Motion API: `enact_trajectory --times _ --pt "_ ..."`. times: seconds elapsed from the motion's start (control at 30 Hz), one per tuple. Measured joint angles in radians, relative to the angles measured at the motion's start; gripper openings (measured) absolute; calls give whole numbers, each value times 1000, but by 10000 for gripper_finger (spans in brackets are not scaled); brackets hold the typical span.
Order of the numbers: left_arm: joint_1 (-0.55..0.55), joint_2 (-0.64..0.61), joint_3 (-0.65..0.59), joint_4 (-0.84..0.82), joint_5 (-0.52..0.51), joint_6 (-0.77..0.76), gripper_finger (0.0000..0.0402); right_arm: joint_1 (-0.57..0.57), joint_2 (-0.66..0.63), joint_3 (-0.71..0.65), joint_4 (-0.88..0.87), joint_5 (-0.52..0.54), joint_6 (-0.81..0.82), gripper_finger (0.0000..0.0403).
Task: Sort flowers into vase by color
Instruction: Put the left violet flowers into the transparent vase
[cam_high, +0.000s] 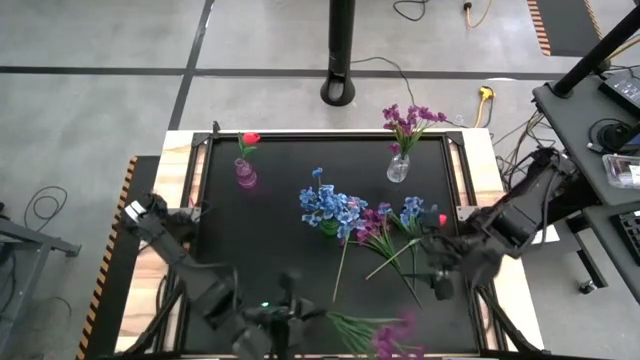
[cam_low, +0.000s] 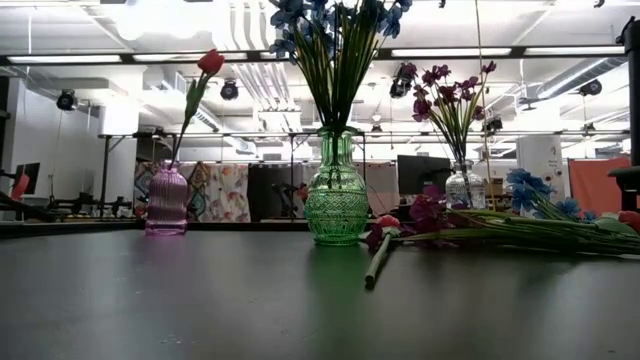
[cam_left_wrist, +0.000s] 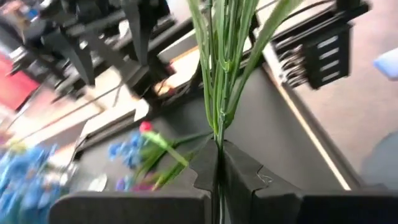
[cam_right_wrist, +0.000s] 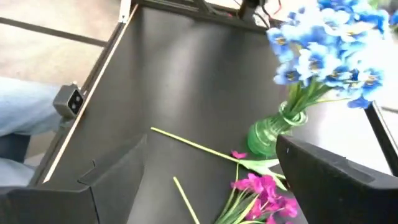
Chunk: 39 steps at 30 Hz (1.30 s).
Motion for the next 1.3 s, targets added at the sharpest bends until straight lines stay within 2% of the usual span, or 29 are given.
enact_trajectory --times 0.1,0.2,0.27,0.37,0.57,0.7,0.77,0.83,0.93,1.13,1.3 --pt "59 0 -10 65 135 64 0 66 -1 -69 104 50 -27 347" --pt "109 0 -55 164 283 119 0 106 0 -164 295 63 -105 347" --pt "134 -5 -98 219 330 147 0 119 0 -229 425 65 -162 347" --pt "166 -14 -156 325 349 166 0 124 0 -327 623 74 -247 347" --pt "192 -23 -299 613 373 213 0 123 58 -504 1197 97 -511 347" --pt "212 -22 -416 899 361 226 0 106 132 -549 1527 104 -665 347" --pt "222 -21 -466 1017 331 226 0 88 175 -550 1638 100 -716 347" --pt "226 -15 -499 1098 288 231 0 71 214 -540 1690 98 -750 347" --pt "232 -14 -525 1166 276 246 0 38 254 -500 1709 96 -759 347" --pt "237 -14 -518 1174 259 261 0 -26 295 -428 1707 88 -749 336" --pt "237 -14 -517 1171 206 269 0 -54 295 -406 1695 76 -709 301"
